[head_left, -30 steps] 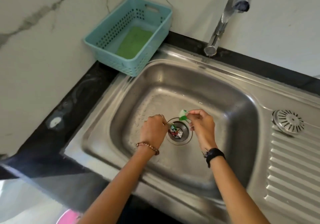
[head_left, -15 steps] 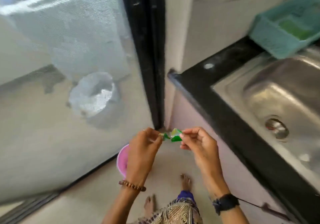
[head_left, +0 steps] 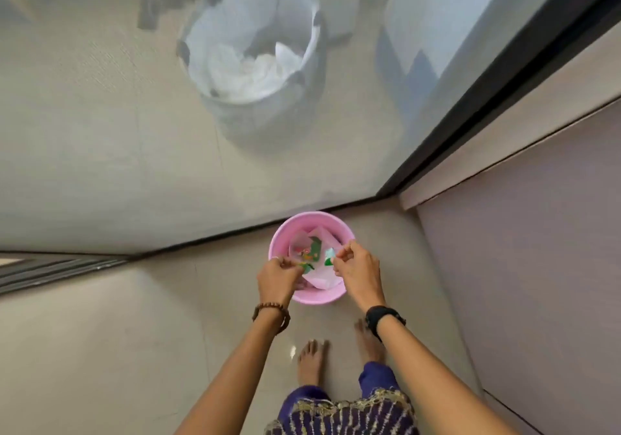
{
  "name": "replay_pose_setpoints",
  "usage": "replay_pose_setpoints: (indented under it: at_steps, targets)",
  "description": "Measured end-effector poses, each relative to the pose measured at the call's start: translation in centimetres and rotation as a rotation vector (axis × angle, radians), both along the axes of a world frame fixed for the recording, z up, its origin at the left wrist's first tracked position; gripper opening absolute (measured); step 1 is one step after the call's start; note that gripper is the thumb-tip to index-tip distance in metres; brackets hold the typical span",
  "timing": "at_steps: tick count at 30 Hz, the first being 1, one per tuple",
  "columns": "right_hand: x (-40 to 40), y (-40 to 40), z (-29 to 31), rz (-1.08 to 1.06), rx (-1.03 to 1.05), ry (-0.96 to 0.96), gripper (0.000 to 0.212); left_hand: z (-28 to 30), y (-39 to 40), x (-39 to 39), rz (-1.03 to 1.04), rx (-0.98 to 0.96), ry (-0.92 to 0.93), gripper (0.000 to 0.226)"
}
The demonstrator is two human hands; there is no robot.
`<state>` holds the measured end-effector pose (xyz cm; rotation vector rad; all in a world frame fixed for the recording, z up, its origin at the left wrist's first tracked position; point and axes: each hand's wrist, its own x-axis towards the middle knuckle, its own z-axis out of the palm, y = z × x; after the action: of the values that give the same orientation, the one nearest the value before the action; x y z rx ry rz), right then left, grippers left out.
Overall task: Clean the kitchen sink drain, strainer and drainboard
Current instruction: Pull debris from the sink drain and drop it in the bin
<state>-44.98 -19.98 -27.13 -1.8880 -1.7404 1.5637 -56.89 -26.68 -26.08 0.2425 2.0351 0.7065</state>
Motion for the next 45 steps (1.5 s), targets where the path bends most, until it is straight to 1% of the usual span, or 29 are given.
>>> replay_pose_setpoints:
  at_steps: [2,3,5,7,9,10,12,14,16,18,21,23,25,27,30,32,34,36,37,40,42,43,45]
  targets:
    - [-1.2,0.2,-5.9,0.006,-0.014,-0.015,0.018,-6.2,0.5,-0.3,0.045,-0.029,-0.032,0.007]
    - [-1.6,0.3,-8.5,0.009,-0.033,-0.025,0.016,-8.8,0.6,-0.4,0.045,-0.040,-0.062,0.003]
    - [-2.2,0.1,-12.0,0.027,-0.083,-0.040,0.012,-12.2,0.6,-0.1,0.013,-0.051,-0.149,0.015]
    - [-2.3,-0.2,-13.7,0.032,-0.102,-0.078,0.015,-13.5,0.5,0.3,-0.024,-0.065,-0.173,0.019]
    - [-2.0,-0.3,-13.0,-0.018,-0.118,-0.068,0.016,-12.7,0.5,0.8,-0.004,-0.061,-0.159,0.015]
    - [-1.9,-0.3,-11.8,-0.062,-0.140,-0.034,0.014,-11.5,0.7,1.0,0.044,-0.041,-0.173,0.014]
    - [-1.2,0.1,-7.9,-0.180,-0.194,0.056,0.008,-7.9,1.4,1.5,0.205,0.012,-0.272,0.016]
    - [-0.3,0.6,-2.6,-0.286,-0.233,0.175,0.005,-2.9,2.6,2.2,0.360,0.062,-0.415,0.024]
    - [1.2,1.4,4.4,-0.370,-0.251,0.310,0.011,4.1,4.2,3.4,0.430,0.112,-0.558,0.030]
    - [3.3,2.2,12.3,-0.419,-0.233,0.428,0.020,11.7,5.7,4.9,0.404,0.192,-0.690,0.035]
    - [7.1,3.2,23.6,-0.450,-0.157,0.567,0.030,22.6,7.6,7.7,0.249,0.332,-0.871,0.037]
    - [10.1,3.3,30.4,-0.475,-0.093,0.670,0.029,28.9,8.2,10.5,0.078,0.402,-0.940,0.039]
    - [13.7,3.0,36.3,-0.523,-0.022,0.752,0.027,34.3,8.9,14.2,-0.094,0.428,-0.967,0.045]
    - [15.9,2.8,39.7,-0.537,0.032,0.772,0.028,36.8,9.4,16.8,-0.232,0.450,-0.949,0.046]
    - [22.4,2.0,44.8,-0.623,0.190,0.734,0.025,40.6,10.7,22.9,-0.511,0.475,-0.931,0.041]
    - [27.8,1.9,47.0,-0.702,0.293,0.664,0.025,42.4,12.1,27.6,-0.743,0.474,-0.856,0.037]
    - [33.4,2.3,47.4,-0.773,0.368,0.534,0.023,43.1,14.0,32.4,-0.934,0.471,-0.717,0.034]
    - [39.7,3.1,46.5,-0.831,0.403,0.330,0.017,42.8,16.5,37.7,-1.129,0.492,-0.508,0.031]
    - [42.9,3.7,45.6,-0.831,0.395,0.214,0.016,42.3,18.0,40.3,-1.229,0.498,-0.367,0.028]
    - [51.1,6.1,41.5,-0.772,0.284,-0.064,0.018,39.4,22.8,47.1,-1.481,0.469,0.038,0.017]
    - [55.4,7.8,38.3,-0.735,0.174,-0.184,0.010,36.8,25.5,51.3,-1.601,0.399,0.266,0.021]
    - [56.8,8.6,36.8,-0.711,0.126,-0.244,0.008,35.5,26.5,53.0,-1.662,0.364,0.369,0.023]
    - [58.2,10.0,34.1,-0.656,0.057,-0.320,0.015,32.8,27.6,55.5,-1.762,0.330,0.507,0.026]
